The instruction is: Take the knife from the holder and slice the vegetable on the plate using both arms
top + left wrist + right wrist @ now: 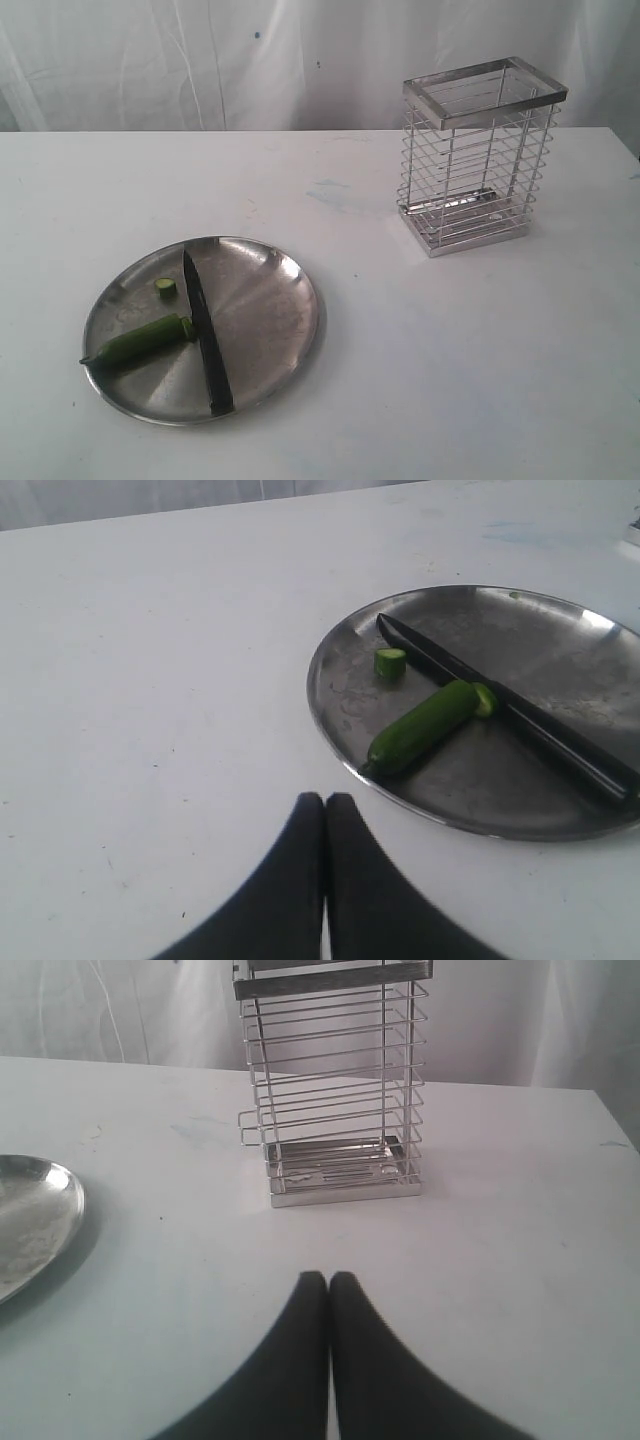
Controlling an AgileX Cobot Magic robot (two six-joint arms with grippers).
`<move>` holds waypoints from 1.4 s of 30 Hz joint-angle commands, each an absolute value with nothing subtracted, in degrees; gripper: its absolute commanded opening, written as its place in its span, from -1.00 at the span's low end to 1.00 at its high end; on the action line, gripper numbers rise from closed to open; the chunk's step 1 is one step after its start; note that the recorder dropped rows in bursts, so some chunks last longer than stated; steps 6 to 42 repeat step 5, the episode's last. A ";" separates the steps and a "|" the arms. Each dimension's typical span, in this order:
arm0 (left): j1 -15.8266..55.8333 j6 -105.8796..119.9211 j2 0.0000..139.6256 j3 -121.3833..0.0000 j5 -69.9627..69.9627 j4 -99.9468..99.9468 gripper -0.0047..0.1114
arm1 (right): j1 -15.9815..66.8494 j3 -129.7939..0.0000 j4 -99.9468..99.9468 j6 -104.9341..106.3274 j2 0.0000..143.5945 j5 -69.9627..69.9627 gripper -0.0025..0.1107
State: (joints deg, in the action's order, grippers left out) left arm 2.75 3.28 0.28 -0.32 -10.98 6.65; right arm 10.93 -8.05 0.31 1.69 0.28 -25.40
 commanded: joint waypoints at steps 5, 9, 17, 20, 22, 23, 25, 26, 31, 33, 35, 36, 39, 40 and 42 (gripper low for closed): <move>2.70 2.75 0.00 0.00 -11.22 6.92 -0.92 | 10.53 -7.81 0.43 2.32 0.00 -25.06 -0.96; 2.70 2.75 0.00 0.00 -11.22 6.92 -0.92 | 10.53 -7.81 0.43 2.32 0.00 -25.06 -0.96; 2.70 2.75 0.00 0.00 -11.22 6.92 -0.92 | 10.53 -7.81 0.43 2.32 0.00 -25.06 -0.96; 2.70 2.75 0.00 0.00 -11.22 6.92 -0.92 | 10.53 -7.81 0.43 2.32 0.00 -25.06 -0.96; 2.70 2.75 0.00 0.00 -11.22 6.92 -0.92 | 10.53 -7.81 0.43 2.32 0.00 -25.06 -0.96; 2.70 2.75 0.00 0.00 -11.22 6.92 -0.92 | 10.53 -7.81 0.43 2.32 0.00 -25.06 -0.96; 2.70 2.75 0.00 0.00 -11.22 6.92 -0.92 | 10.53 -7.81 0.43 2.32 0.00 -25.06 -0.96; 2.70 2.75 0.00 0.00 -11.22 6.92 -0.92 | 10.53 -7.81 0.43 2.32 0.00 -25.06 -0.96; 2.70 2.75 0.00 0.00 -11.22 6.92 -0.92 | 10.53 -7.81 0.43 2.32 0.00 -25.06 -0.96; 2.70 2.75 0.00 0.00 -11.22 6.92 -0.92 | 10.53 -7.81 0.43 2.32 0.00 -25.06 -0.96; 2.70 2.75 0.00 0.00 -11.22 6.92 -0.92 | 10.53 -7.81 0.43 2.32 0.00 -25.06 -0.96; 2.70 2.75 0.00 0.00 -11.22 6.92 -0.92 | 10.53 -7.81 0.43 2.32 0.00 -25.06 -0.96; 2.70 2.75 0.00 0.00 -11.22 6.92 -0.92 | 10.53 -7.81 0.43 2.32 0.00 -25.06 -0.96; 2.70 2.75 0.00 0.00 -11.22 6.92 -0.92 | 10.53 -7.81 0.43 2.32 0.00 -25.06 -0.96; 2.70 2.75 0.00 0.00 -11.22 6.92 -0.92 | 10.53 -7.81 0.43 2.32 0.00 -25.06 -0.96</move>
